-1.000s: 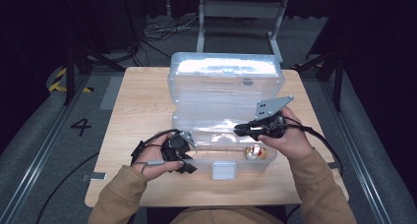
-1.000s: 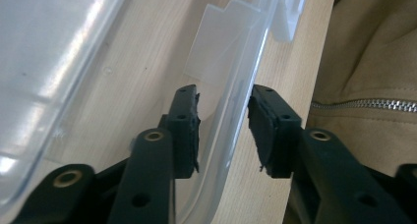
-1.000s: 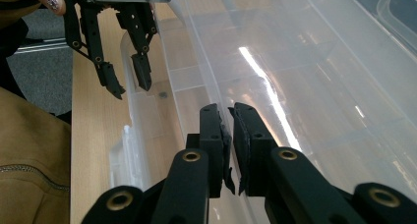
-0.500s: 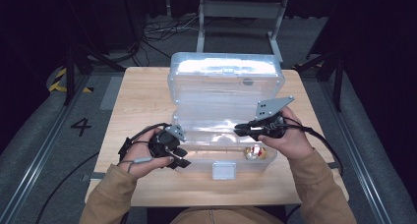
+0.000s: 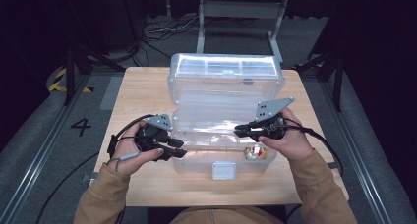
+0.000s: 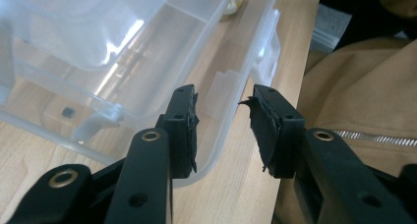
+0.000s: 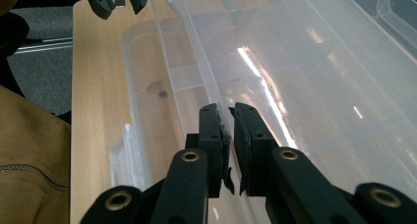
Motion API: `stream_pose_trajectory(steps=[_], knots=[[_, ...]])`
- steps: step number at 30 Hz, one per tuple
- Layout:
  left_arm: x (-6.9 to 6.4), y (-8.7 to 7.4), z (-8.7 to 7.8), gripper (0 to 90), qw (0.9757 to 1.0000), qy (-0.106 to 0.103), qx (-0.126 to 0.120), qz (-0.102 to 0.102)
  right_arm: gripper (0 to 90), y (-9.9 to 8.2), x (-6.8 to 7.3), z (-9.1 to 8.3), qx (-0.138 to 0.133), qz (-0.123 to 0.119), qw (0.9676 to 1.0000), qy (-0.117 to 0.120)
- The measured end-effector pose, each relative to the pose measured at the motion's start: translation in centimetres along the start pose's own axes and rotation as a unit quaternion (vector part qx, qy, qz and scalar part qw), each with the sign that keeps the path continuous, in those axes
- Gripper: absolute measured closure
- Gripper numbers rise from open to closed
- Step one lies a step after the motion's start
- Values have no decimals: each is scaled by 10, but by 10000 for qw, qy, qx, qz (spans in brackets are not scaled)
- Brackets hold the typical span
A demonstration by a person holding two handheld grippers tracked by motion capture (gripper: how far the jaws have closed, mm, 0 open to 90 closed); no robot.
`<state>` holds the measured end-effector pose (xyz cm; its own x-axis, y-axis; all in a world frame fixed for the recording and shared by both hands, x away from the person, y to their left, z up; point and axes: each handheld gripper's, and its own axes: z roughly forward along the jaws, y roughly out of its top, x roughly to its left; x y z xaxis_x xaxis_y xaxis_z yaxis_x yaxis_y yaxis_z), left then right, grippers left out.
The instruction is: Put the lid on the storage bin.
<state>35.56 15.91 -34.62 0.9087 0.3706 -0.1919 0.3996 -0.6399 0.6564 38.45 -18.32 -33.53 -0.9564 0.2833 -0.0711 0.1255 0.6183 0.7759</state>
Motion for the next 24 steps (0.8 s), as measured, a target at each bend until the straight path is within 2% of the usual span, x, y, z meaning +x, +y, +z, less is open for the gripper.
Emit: stream_pose_trajectory(steps=[3, 5, 7, 9, 13, 17, 19, 24], knots=[[0, 1, -3, 627, 10000, -4, -86, -5, 826, 0, 0, 0, 2, -1, 10000, -5], [1, 3, -9, 631, 9995, 3, -326, -34, 826, -1, 2, 0, -7, -12, 10000, -30], [1, 3, -11, 632, 9992, 0, -409, -54, 826, -1, 2, 0, -4, -5, 10000, -31], [2, 3, -15, 631, 9981, 89, -592, -115, 825, -2, 3, 1, -1, -2, 10000, -34], [4, 5, -24, 640, 9944, 208, -1023, -162, 823, -3, 5, 1, 15, -4, 10000, -58], [6, 6, -28, 666, 9890, 334, -1417, -248, 821, -3, 8, 1, 31, -13, 9999, -98], [7, 7, -29, 666, 9861, 504, -1548, -340, 819, -4, 9, 1, 45, -12, 9999, -116], [11, 8, -29, 710, 9799, 636, -1810, -538, 819, -5, 12, 2, 112, 1, 9999, -118]])
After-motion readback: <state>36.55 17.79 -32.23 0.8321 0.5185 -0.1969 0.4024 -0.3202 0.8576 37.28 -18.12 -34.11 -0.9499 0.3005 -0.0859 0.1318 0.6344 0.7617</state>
